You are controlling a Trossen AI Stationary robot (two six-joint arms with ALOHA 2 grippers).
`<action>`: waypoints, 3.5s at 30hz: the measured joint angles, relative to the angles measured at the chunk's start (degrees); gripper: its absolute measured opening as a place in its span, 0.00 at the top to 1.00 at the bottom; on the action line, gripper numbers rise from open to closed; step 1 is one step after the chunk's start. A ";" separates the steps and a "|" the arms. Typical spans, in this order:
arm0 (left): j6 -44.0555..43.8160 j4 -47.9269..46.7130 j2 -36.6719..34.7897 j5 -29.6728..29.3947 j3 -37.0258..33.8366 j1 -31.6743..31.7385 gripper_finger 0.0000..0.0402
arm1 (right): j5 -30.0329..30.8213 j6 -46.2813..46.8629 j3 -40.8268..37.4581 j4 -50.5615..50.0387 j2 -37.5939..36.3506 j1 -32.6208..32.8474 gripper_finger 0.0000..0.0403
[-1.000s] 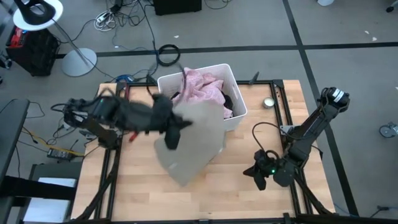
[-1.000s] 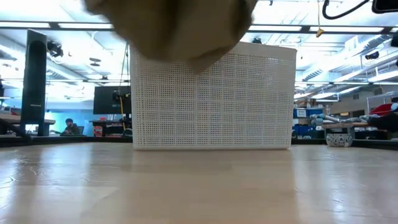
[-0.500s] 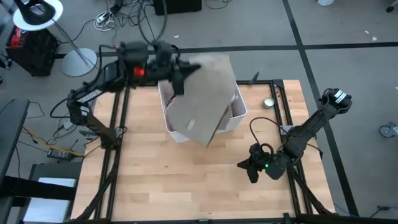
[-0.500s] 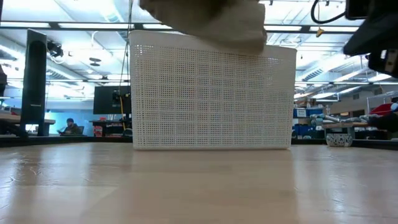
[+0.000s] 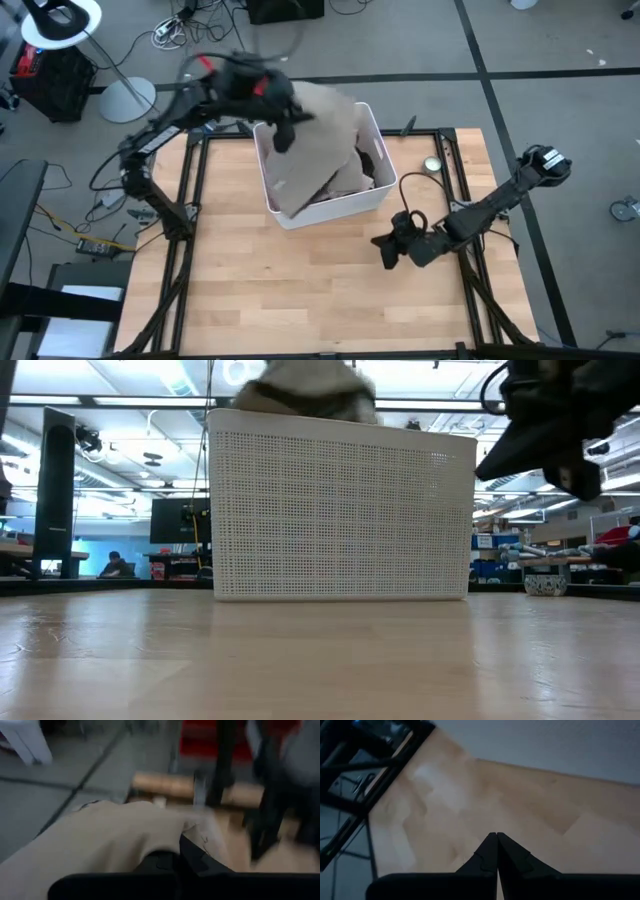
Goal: Sort clothes
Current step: Put the light brown shorts into the white laundry bin, then return to Home Position
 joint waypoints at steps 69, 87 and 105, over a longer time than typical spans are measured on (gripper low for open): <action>4.38 -31.61 19.73 -2.49 15.22 2.40 0.74 | -8.04 -12.43 0.00 3.84 -5.33 -13.71 0.99; -19.56 -30.67 12.39 -12.20 15.24 -5.89 0.74 | -14.16 -23.38 0.00 -8.26 -22.90 -15.33 1.00; -30.51 -26.93 11.60 -31.24 10.96 -26.17 0.74 | -17.15 -29.91 4.92 -18.65 -28.28 -15.33 1.00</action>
